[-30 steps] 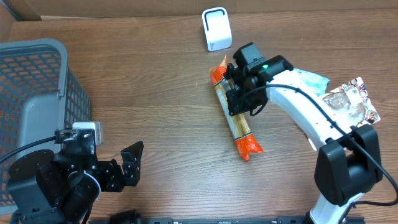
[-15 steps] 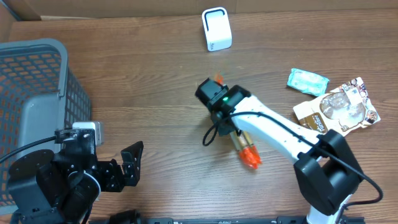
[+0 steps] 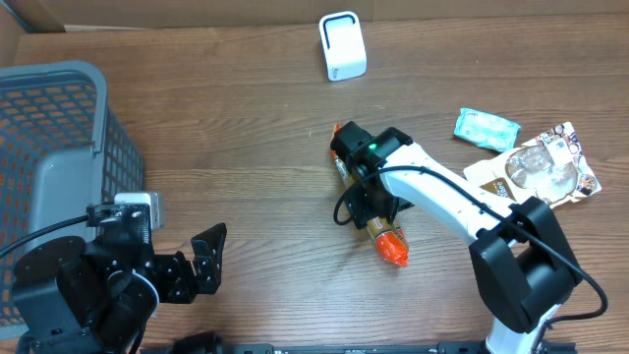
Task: Scan the item barcode
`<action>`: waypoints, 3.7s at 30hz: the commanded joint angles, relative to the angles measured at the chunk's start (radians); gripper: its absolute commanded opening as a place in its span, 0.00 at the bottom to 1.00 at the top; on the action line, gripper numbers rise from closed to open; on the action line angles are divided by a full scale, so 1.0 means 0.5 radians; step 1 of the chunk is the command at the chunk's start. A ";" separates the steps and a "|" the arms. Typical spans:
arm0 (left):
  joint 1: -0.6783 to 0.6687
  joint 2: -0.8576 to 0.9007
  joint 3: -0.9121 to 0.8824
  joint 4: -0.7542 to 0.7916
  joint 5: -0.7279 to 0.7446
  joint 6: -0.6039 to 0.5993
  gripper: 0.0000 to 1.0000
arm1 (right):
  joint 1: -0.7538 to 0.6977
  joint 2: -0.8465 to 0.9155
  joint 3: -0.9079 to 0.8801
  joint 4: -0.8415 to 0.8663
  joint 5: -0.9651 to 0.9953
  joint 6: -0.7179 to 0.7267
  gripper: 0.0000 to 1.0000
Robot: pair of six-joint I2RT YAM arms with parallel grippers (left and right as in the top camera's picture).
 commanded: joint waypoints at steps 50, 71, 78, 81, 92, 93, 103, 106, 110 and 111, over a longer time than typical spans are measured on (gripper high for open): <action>0.007 -0.001 0.022 0.007 -0.008 0.030 1.00 | -0.324 -0.015 -0.240 0.245 -0.294 -0.282 0.89; 0.007 -0.001 0.022 0.007 -0.008 0.030 0.99 | -0.492 -0.106 -0.050 0.246 -1.315 -0.625 0.04; 0.007 -0.001 0.022 0.007 -0.008 0.030 0.99 | -0.494 -0.356 0.277 0.003 -1.651 -0.842 0.04; 0.007 -0.001 0.022 0.007 -0.008 0.030 1.00 | -0.494 -0.484 0.391 -0.046 -1.691 -0.845 0.04; 0.007 -0.001 0.022 0.007 -0.008 0.030 1.00 | -0.492 -0.713 0.637 -0.044 -1.434 -0.547 0.03; 0.007 -0.001 0.022 0.007 -0.008 0.030 1.00 | -0.485 -0.713 0.664 -0.002 -1.312 -0.448 0.03; 0.007 -0.001 0.022 0.007 -0.008 0.030 1.00 | -0.344 -0.432 1.022 0.404 0.446 -0.350 0.04; 0.007 -0.001 0.022 0.007 -0.008 0.030 1.00 | -0.305 -0.240 1.022 0.692 1.003 -0.526 0.04; 0.007 -0.001 0.022 0.007 -0.008 0.030 0.99 | -0.304 0.018 1.022 1.076 1.334 -1.130 0.04; 0.007 -0.001 0.022 0.007 -0.008 0.030 0.99 | -0.304 0.073 1.022 1.138 1.354 -1.308 0.04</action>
